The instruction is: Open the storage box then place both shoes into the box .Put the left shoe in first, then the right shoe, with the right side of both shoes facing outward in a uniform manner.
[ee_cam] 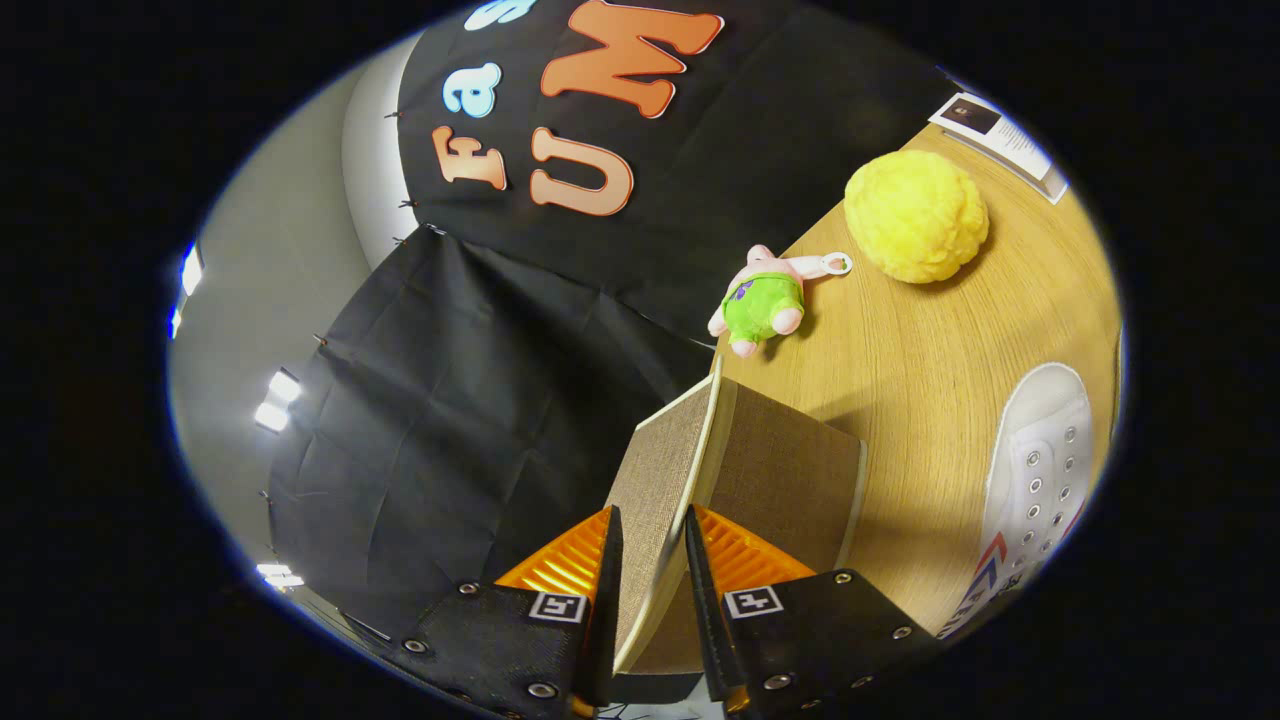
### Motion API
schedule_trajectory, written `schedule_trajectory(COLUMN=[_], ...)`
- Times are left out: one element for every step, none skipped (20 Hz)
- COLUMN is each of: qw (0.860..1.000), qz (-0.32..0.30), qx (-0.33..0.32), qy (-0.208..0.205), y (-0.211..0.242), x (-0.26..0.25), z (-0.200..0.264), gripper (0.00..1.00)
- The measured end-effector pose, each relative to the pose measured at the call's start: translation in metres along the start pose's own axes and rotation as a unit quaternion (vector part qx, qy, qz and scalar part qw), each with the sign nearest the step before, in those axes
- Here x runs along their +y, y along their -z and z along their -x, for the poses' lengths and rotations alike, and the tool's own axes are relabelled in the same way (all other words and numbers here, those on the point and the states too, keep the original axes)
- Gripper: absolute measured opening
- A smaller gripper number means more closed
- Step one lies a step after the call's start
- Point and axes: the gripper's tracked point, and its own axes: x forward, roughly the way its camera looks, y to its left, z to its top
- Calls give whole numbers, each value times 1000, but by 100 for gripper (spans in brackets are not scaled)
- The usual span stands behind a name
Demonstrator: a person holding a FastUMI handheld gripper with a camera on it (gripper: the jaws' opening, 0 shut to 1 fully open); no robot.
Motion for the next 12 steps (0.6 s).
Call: schedule_trajectory(qw=[1000,999,999,998,999,999,999,1000,1000,1000,1000,999], qz=[5,5,-5,-13,-16,-14,-12,-9,-1,9,21,31], qx=[14,29,42,49,44,39,33,28,23,19,17,15], qy=[10,13,26,29,27,22,14,6,-1,-2,-3,-4], y=[8,15,20,23,20,14,10,6,3,-1,-2,-4], x=[-2,-2,-3,0,5,14,27,41,55,66,80,92], z=[-2,-3,-5,-5,-4,-3,1,3,4,3,1,-2], gripper=[37,37,27,21,11,9,8,9,9,9,10,11])
